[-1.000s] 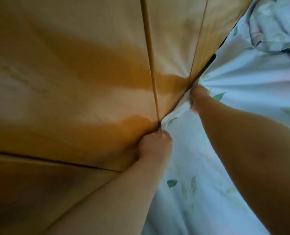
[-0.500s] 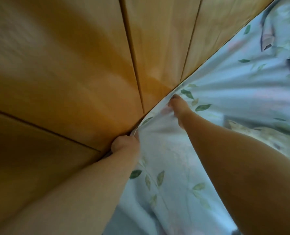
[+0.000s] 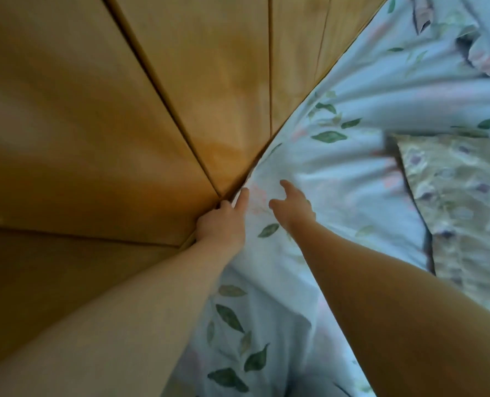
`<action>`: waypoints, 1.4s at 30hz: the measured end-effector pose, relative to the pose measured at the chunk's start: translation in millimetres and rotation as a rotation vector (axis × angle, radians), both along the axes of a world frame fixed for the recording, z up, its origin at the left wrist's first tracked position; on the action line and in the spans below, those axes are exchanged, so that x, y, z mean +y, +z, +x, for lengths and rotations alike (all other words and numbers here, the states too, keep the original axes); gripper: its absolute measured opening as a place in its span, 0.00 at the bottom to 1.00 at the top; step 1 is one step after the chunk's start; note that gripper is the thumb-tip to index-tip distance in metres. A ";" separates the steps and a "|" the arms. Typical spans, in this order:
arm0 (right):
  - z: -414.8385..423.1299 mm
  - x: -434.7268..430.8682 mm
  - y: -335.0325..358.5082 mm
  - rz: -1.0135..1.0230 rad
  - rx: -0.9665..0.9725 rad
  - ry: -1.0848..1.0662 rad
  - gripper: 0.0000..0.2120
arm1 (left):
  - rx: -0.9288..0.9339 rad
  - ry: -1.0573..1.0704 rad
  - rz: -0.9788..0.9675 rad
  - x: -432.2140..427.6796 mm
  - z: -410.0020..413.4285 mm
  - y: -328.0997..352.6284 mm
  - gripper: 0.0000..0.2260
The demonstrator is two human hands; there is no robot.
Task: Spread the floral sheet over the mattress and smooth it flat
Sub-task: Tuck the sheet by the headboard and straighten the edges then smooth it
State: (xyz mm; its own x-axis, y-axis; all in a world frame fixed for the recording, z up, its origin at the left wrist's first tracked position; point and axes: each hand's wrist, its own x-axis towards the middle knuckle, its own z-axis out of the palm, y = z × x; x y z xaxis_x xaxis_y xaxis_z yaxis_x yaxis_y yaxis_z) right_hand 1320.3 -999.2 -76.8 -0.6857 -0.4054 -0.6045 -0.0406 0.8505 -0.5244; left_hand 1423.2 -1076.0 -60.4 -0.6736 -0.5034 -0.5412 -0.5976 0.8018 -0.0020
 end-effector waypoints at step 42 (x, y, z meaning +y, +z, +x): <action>210.2 3.7 36.4 0.276 0.215 1.043 0.26 | 0.276 0.497 0.407 24.0 293.5 53.6 0.11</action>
